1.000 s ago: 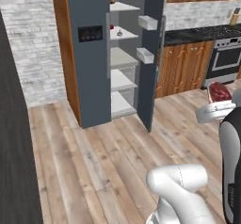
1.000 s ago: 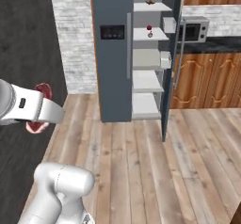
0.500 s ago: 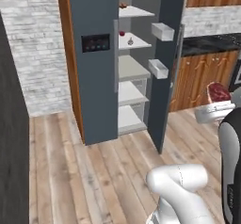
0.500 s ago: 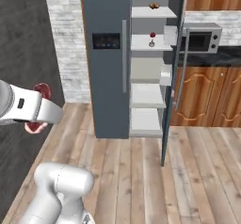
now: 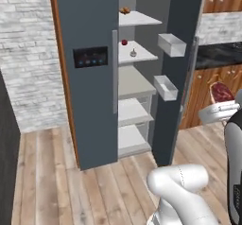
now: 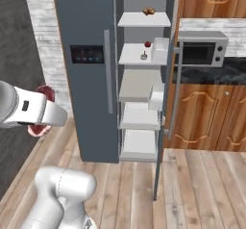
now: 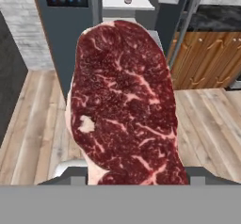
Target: Transport the steak and garlic to the fridge. Place the steak on the rack containing meat and place the garlic on the rack containing the vegetable, ensuring meats and vegetables are on different racks.
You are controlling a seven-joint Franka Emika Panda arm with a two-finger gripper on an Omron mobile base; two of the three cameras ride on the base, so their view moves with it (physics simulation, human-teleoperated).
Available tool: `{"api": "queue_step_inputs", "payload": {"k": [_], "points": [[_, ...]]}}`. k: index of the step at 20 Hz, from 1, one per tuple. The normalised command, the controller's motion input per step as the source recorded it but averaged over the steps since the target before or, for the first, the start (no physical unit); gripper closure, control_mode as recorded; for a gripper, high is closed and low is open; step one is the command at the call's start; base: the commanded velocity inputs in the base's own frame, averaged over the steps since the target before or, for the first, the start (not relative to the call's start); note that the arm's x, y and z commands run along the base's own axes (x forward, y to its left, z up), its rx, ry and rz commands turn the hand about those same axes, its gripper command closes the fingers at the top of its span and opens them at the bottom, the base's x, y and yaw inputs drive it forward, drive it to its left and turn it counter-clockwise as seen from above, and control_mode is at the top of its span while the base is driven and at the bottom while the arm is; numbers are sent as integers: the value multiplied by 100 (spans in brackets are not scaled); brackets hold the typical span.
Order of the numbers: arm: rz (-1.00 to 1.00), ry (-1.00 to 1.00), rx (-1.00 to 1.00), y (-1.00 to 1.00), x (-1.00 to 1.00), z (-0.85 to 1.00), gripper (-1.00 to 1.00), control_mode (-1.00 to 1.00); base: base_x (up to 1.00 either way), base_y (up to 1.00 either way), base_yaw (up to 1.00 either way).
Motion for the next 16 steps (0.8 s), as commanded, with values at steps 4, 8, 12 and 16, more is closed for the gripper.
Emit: {"api": "queue_step_inputs", "payload": {"k": [4,8,12,16], "points": [[0,0,0,0,0,0,100,100,100,-3,0],[0,0,0,0,0,0,100,100,100,-36,0],[0,0,0,0,0,0,100,100,100,-6,-5],[0,0,0,0,0,0,100,100,100,4,-15]]}}
